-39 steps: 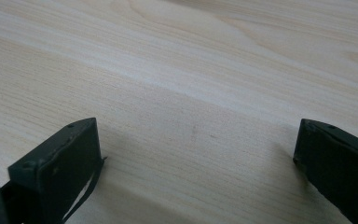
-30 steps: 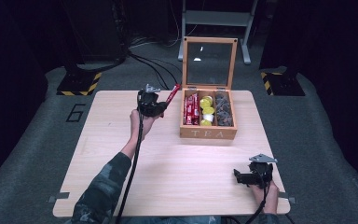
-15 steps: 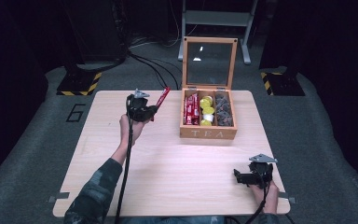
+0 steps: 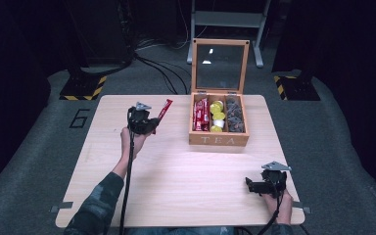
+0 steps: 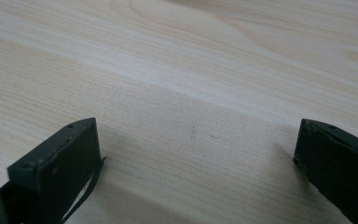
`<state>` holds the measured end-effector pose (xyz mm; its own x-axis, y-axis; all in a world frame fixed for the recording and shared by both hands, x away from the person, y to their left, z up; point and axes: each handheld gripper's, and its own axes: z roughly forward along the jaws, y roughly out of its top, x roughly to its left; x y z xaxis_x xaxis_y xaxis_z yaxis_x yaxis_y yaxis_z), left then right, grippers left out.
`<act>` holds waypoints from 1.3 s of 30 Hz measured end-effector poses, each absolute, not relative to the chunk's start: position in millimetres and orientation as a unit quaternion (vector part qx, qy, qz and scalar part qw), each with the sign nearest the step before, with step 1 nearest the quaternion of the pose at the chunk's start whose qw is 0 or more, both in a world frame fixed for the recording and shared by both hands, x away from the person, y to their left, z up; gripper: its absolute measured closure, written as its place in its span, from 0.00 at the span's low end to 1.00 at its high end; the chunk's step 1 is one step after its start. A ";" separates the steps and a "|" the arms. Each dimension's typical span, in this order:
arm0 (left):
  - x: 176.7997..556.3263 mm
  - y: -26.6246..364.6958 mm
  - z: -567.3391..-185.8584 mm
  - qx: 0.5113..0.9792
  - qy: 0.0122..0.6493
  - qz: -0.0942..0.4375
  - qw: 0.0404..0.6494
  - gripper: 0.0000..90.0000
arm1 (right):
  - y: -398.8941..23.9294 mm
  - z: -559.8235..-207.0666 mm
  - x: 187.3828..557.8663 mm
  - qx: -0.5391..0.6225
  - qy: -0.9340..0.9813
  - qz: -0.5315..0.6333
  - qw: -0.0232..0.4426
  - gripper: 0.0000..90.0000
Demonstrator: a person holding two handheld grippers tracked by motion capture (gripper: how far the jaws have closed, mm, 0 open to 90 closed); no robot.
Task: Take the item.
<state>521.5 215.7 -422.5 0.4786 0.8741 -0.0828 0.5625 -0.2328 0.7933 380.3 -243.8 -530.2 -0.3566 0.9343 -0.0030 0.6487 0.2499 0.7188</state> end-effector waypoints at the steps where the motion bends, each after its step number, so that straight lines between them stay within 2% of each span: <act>1: 522.1 218.5 -427.1 0.762 0.475 0.192 0.396 0.94 | -243.9 -530.2 380.3 0.522 0.759 0.321 0.222 0.00; 23: 537.2 259.4 -466.0 0.753 0.524 0.190 0.349 0.94 | -243.9 -530.1 380.3 0.525 0.757 0.320 0.223 0.00; 39: 551.8 272.4 -495.7 0.746 0.558 0.180 0.317 0.94 | -243.9 -530.1 380.3 0.524 0.757 0.320 0.223 0.00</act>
